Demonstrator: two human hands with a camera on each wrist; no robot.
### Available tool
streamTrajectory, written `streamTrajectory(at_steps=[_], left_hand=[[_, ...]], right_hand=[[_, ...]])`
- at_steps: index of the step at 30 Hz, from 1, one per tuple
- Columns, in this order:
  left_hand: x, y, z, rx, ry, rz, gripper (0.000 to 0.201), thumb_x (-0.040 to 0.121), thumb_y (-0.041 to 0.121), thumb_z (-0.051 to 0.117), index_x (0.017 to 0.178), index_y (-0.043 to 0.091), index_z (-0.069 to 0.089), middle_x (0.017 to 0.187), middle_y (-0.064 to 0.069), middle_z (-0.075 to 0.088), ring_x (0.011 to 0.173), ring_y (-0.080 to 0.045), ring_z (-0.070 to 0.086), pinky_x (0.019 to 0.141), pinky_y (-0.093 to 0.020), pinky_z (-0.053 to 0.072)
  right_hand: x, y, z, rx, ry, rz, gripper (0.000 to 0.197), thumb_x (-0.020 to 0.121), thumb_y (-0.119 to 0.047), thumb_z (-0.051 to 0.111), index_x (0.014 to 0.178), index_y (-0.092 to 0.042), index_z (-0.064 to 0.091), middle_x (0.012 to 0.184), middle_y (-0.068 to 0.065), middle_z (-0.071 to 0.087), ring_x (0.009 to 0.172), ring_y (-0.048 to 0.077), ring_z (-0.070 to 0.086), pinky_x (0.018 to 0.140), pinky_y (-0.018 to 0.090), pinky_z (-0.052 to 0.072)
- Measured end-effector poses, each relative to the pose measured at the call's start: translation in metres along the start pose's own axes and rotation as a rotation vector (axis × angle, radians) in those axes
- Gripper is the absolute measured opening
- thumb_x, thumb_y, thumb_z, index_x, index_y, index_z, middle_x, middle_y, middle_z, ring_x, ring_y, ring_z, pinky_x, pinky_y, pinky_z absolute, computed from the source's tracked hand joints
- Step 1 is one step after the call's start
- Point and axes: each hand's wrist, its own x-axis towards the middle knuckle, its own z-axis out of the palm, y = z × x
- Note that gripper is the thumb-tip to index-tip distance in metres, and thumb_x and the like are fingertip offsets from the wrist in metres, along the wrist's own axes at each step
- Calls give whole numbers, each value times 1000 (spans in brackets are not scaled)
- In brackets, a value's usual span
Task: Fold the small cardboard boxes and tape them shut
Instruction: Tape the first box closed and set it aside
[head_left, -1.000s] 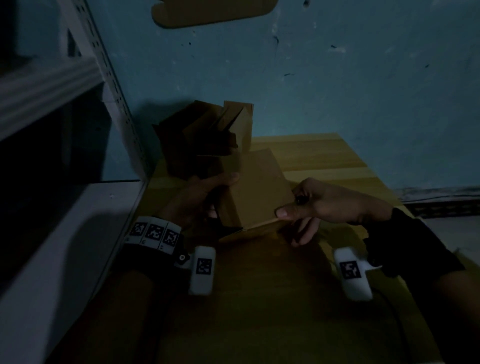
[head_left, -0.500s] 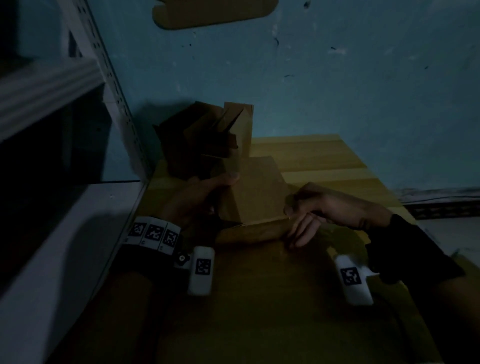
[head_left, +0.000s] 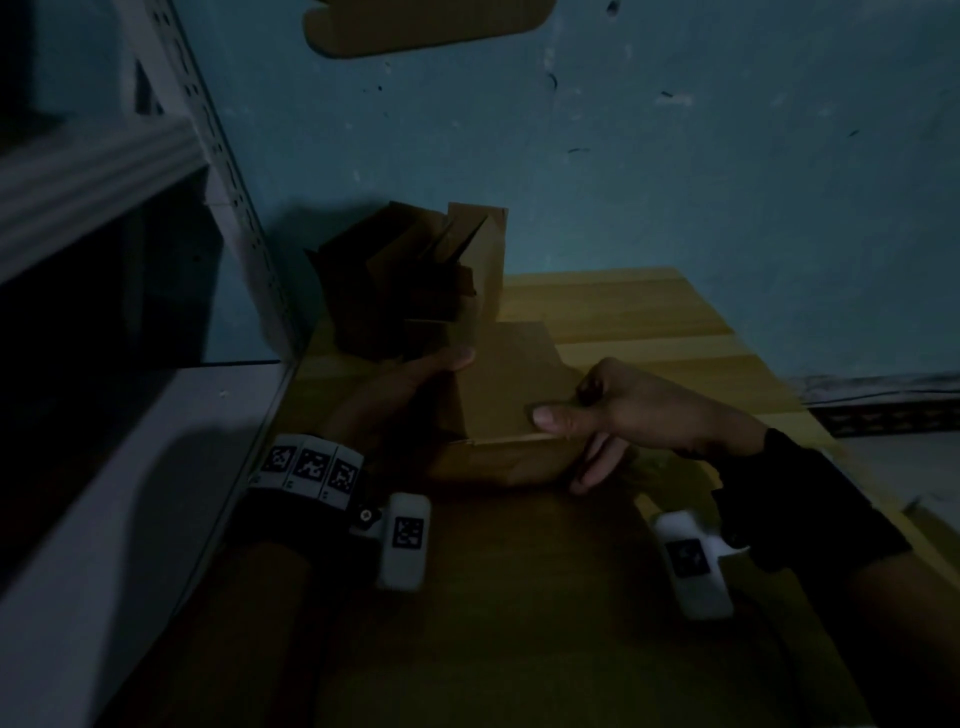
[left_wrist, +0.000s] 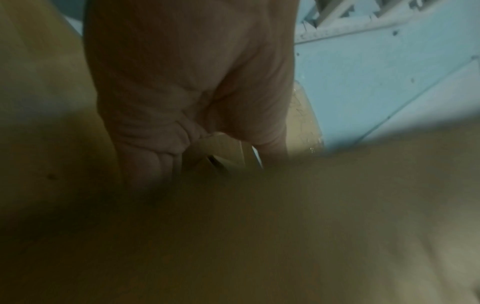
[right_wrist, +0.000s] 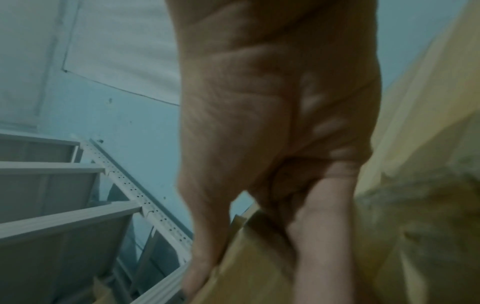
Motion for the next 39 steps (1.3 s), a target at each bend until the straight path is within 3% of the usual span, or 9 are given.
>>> streamTrajectory(at_steps=[7, 12, 15, 18, 24, 26, 29, 32, 39], left_hand=[[-5, 2, -1, -21, -61, 16, 80, 61, 43, 89, 129, 15, 58, 125, -9, 66, 112, -33, 63, 88, -48, 57], [-8, 3, -1, -10, -77, 40, 80, 61, 41, 89, 129, 11, 58, 124, -10, 67, 97, -26, 71, 75, -37, 58], [-12, 6, 1, -5, -68, 50, 71, 66, 39, 83, 125, 9, 60, 118, -11, 68, 72, -15, 71, 58, -28, 54], [-13, 6, 3, 23, -30, 2, 77, 66, 39, 80, 133, 13, 52, 121, -7, 66, 98, -22, 68, 64, -31, 58], [-16, 8, 11, 58, 44, -84, 49, 85, 37, 70, 123, 19, 44, 103, -3, 58, 85, -19, 58, 58, -29, 45], [-16, 8, 13, 39, 54, -67, 54, 83, 36, 73, 125, 19, 44, 111, -5, 60, 89, -20, 59, 59, -30, 46], [-14, 7, 15, 14, 50, -59, 67, 78, 35, 78, 133, 16, 46, 121, -7, 61, 100, -25, 61, 64, -34, 50], [-15, 7, 13, -1, 19, -67, 61, 79, 35, 77, 130, 16, 49, 121, -8, 62, 103, -27, 62, 68, -35, 51], [-21, 11, 9, 30, -43, -74, 66, 77, 39, 77, 134, 17, 51, 124, -7, 65, 109, -28, 64, 67, -35, 56]], right_hand=[[-6, 1, -12, 25, -120, -34, 19, 96, -19, 61, 98, -3, 70, 89, 16, 78, 86, 33, 77, 76, 29, 61], [-5, 6, -19, 64, -166, -16, 27, 91, -19, 60, 105, 3, 66, 100, 20, 77, 95, 35, 75, 88, 32, 59], [-6, 9, -24, 46, -180, -12, 26, 95, -14, 57, 110, 5, 66, 104, 21, 76, 97, 34, 75, 95, 34, 56], [-4, 14, -24, 46, -167, 39, 38, 95, -24, 61, 118, 6, 60, 108, 26, 73, 101, 37, 73, 105, 47, 50], [-1, 9, -10, 86, -159, 57, 70, 86, -66, 53, 107, -2, 72, 101, 26, 74, 93, 35, 75, 83, 39, 62], [-4, 4, -7, -2, -98, 51, 64, 82, -63, 46, 98, -7, 73, 94, 20, 77, 87, 31, 76, 77, 33, 63], [-2, 4, -5, -36, -29, 15, 50, 87, -47, 60, 105, -2, 71, 95, 18, 77, 82, 28, 77, 71, 30, 63], [-1, 2, -6, 28, -48, 41, 32, 94, -30, 64, 111, -3, 68, 98, 15, 78, 85, 32, 77, 75, 31, 64], [-8, -1, -13, 53, -96, 64, 13, 99, -24, 56, 104, -13, 61, 85, 7, 79, 80, 21, 77, 79, 22, 60]])
